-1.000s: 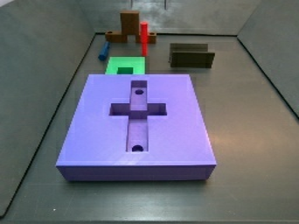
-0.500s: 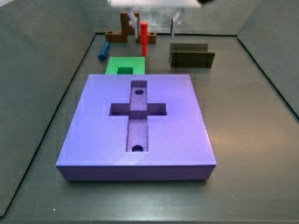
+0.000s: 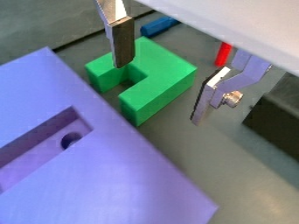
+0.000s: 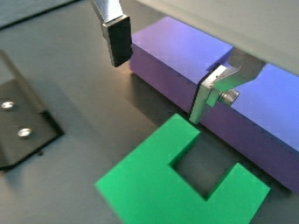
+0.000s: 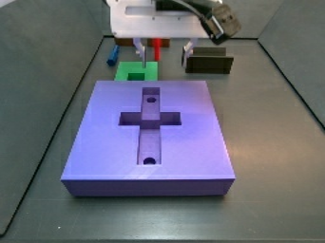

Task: Pick up the green object. Move up. Place the green object on the fixture. Regrasp the green object. Move to above the board. Insert the green object.
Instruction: Pick up the green object.

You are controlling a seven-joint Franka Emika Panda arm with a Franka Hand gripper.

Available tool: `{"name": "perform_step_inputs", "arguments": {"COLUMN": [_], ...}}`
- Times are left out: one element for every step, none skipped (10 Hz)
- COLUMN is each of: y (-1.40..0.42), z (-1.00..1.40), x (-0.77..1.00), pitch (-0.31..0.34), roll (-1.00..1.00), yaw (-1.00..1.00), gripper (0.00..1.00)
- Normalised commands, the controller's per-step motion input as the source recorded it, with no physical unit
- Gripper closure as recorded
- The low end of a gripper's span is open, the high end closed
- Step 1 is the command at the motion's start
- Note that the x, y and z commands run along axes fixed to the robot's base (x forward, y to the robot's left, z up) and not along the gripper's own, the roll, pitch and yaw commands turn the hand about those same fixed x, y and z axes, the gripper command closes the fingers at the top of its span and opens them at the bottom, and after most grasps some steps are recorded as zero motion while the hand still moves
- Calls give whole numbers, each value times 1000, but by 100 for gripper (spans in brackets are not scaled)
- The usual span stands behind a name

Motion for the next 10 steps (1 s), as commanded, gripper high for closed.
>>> {"name": "perform_step_inputs", "arguments": {"y": [-74,0,31,97,83,60,14,0,0,0], "z": [-183,-183,-180,-223,-237,-200,-189,-254,-249,-269], "x": [-71,-37,-54,-120,-149,-166,-206,-143,-86,0], "pitch": [-147,-164,-169,-163,-166,-137,-123,-91,-60,-11], "roll": [-70,-144,-183,-177,-157,-80,0,0,41,60], "yaw": [-20,-26,-54,-74,-83,-71,-80,-80,-63,-49], "gripper": [0,0,0,0,0,0,0,0,0,0]}}
